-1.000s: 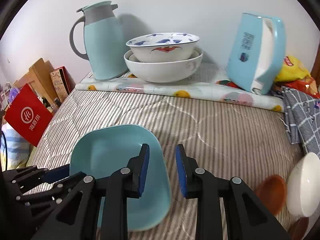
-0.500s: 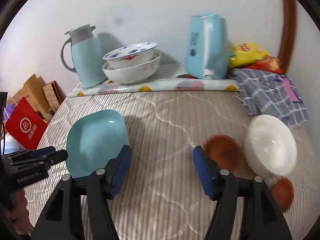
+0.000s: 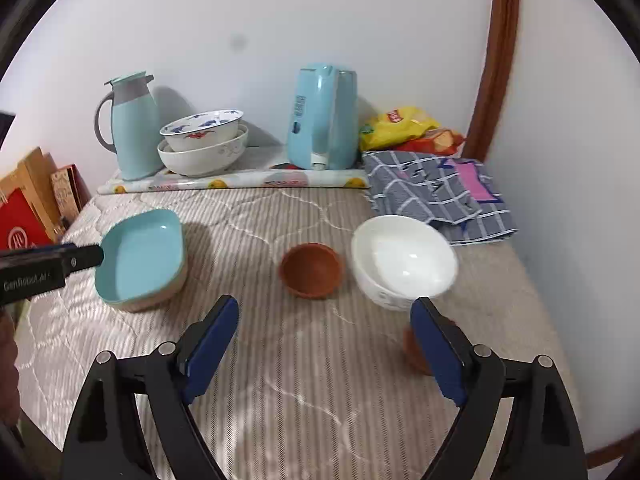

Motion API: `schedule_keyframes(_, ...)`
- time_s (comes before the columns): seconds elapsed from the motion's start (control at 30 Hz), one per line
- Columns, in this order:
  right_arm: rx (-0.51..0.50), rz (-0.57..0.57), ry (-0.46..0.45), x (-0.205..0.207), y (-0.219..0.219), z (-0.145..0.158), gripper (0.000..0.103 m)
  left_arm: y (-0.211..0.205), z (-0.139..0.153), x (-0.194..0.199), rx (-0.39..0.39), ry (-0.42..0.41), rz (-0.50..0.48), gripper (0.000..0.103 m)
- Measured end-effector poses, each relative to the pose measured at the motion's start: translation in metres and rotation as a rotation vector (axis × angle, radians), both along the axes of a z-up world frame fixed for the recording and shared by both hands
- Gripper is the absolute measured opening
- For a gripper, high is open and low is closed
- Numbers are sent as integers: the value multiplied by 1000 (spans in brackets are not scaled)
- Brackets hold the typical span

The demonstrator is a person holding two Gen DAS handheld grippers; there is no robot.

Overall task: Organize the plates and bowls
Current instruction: 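Withdraw both grippers from the plates and move toward the brown bowls, then close the right gripper on a brown bowl rim while the left gripper grasps another brown bowl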

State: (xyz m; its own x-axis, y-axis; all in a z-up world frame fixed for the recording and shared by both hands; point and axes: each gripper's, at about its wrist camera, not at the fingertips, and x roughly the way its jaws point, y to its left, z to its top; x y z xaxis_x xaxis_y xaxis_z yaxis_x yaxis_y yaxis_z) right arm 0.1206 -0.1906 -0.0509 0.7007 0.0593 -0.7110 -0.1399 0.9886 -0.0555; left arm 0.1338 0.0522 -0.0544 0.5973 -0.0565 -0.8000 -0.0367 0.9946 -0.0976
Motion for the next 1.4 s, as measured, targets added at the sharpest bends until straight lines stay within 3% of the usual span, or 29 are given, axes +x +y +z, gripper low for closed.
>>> schedule_keyframes(0.37, -68, -95, -48, -27, -32, 8, 95, -44, 6, -2, 11, -37, -42, 46)
schedule_keyframes(0.77, 208, -220, 34, -20, -118, -14, 97, -79, -16, 21, 30, 28, -109, 46)
schedule_keyframes(1.03, 225, -307, 95, 0, -158, -42, 97, -102, -39, 48, 33, 99, -141, 46)
schedule_keyframes(1.3, 211, -298, 138, 18, -167, -73, 97, -122, -61, 76, 19, 118, -147, 46)
schedule_keyframes(1.4, 218, -285, 157, 28, -167, -85, 90, -127, -70, 85, 5, 135, -155, 46)
